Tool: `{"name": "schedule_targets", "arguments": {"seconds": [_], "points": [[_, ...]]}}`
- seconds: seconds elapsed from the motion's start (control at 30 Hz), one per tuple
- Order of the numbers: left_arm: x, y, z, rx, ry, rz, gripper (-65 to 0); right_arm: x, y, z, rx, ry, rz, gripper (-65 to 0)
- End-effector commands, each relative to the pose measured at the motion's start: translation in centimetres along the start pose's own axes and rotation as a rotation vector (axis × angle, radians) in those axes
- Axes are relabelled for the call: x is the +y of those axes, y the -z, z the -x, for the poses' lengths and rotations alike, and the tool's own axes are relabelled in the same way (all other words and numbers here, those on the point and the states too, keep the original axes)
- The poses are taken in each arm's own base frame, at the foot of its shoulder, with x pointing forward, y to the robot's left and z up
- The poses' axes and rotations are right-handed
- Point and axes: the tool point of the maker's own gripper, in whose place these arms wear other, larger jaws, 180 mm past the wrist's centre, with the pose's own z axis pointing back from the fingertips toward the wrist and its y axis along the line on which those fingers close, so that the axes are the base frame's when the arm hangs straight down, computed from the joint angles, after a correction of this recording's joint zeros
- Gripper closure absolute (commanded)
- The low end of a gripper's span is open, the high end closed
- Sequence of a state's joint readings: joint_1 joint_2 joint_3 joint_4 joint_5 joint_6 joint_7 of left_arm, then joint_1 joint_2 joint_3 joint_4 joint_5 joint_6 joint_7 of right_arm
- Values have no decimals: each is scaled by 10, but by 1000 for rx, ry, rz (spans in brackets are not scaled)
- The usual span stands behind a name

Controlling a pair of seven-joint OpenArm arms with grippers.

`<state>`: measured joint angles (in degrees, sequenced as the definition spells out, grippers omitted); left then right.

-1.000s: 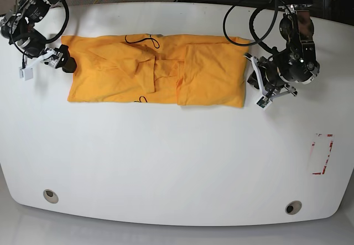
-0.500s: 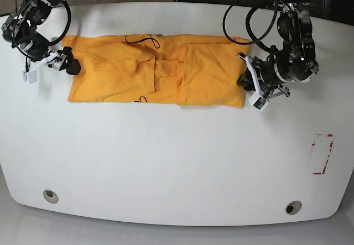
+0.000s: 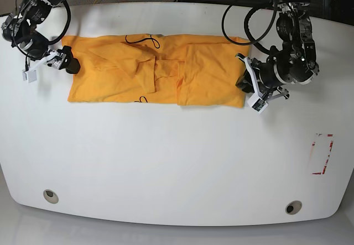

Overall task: Layout the t-shirt on the table in an organized manner, then fold the t-shirt properly
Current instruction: 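Pull the strip end with the right gripper to straighten the shirt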

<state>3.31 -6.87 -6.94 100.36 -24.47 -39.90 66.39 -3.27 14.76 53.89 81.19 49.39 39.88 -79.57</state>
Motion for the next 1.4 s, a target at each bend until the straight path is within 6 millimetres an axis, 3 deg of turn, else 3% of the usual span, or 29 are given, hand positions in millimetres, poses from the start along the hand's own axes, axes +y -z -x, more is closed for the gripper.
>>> {"name": "schedule_targets", "arguments": {"seconds": [0.0, 0.27, 0.5, 0.67, 1.17, 1.37], "points": [[-5, 9, -3, -5, 5, 37, -99, 1, -7, -18, -49, -30, 0, -650], [-18, 37, 13, 34, -9, 127, -99, 1, -7, -18, -48, -30, -1, -650], [-20, 48, 29, 57, -28, 159, -99, 0, -6, -18, -52, -24, 1, -650], [-14, 48, 39, 79, -36, 153, -99, -2, -7, -24, -84, -23, 4, -650], [-1, 42, 47, 100, -35, 129, -99, -29, 13, -3, -42, 115, 4, -650], [4, 39, 48, 104, -25, 118, -99, -16, 23, 3, -2, 98, -35, -650]]}}
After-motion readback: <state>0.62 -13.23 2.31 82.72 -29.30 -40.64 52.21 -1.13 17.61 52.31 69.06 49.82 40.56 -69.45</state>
